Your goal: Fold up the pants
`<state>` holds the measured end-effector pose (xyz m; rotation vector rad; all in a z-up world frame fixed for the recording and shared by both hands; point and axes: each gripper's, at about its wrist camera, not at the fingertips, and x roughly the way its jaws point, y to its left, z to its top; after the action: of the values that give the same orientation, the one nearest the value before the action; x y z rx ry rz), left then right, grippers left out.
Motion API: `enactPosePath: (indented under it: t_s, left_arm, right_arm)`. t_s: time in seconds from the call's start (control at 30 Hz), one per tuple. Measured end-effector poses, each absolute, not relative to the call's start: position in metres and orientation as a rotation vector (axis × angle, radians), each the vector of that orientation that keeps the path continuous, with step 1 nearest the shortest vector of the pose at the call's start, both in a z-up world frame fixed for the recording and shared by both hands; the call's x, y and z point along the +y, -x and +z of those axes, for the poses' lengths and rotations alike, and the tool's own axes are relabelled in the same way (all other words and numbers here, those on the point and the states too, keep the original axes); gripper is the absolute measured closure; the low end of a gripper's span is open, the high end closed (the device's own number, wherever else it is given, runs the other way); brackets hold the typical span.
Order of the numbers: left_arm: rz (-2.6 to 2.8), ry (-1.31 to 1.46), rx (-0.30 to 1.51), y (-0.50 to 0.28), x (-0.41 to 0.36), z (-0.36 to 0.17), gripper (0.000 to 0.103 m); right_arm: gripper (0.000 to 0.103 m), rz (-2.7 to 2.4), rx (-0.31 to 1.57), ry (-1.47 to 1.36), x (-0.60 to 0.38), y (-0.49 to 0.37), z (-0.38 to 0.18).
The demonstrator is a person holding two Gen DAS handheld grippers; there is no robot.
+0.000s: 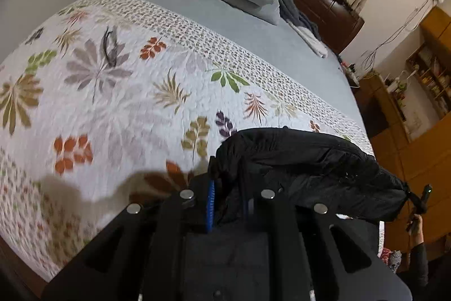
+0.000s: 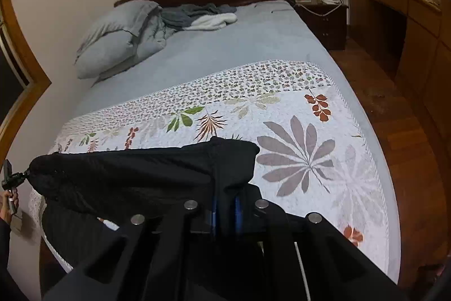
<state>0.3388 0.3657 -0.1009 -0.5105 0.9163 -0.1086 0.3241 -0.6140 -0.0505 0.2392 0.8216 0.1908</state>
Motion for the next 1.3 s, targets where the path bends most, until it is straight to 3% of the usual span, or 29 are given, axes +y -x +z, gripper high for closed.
enactPosePath:
  t_s: [0.47, 0.53, 0.67, 0.77, 0.83, 0.9, 0.97, 1.07, 1.13, 1.3]
  left_arm:
    - [-0.107, 0.650, 0.941, -0.203, 0.385, -0.196, 0.086]
    - [-0.108, 0.661, 0.960, -0.194, 0.384, -0.209, 0.085]
    - [-0.103, 0.652, 0.993, -0.182, 0.381, -0.230, 0.082]
    - [-0.051, 0.609, 1.038, -0.172, 0.382, -0.240, 0.085]
    - [-0.006, 0.568, 1.049, -0.164, 0.384, -0.241, 0.084]
    - [0.049, 0.504, 1.039, -0.153, 0.383, -0.234, 0.072]
    - [0.089, 0.437, 0.995, -0.139, 0.374, -0.221, 0.041]
    - [0.087, 0.392, 0.917, -0.124, 0.354, -0.200, 0.022]
    - [0.059, 0.392, 0.890, -0.120, 0.340, -0.192, 0.016]
    - [-0.060, 0.388, 0.894, -0.126, 0.297, -0.188, 0.016]
  right_arm:
    - [0.089, 0.135, 0.662, -0.165, -0.599, -0.169, -0.078]
    - [0.082, 0.128, 0.650, -0.164, -0.596, -0.154, -0.081]
    - [0.044, 0.092, 0.630, -0.144, -0.584, -0.127, -0.086]
    - [0.029, 0.049, 0.631, -0.148, -0.582, -0.109, -0.092]
    - [0.025, 0.016, 0.633, -0.197, -0.586, -0.095, -0.097]
    - [0.016, -0.014, 0.657, -0.284, -0.595, -0.084, -0.104]
    - [0.015, -0.023, 0.686, -0.371, -0.601, -0.077, -0.113]
    - [0.014, -0.048, 0.759, -0.554, -0.609, -0.063, -0.133]
    - [0.013, -0.041, 0.775, -0.696, -0.612, -0.049, -0.146]
    - [0.013, 0.078, 0.822, -1.013, -0.606, -0.032, -0.180]
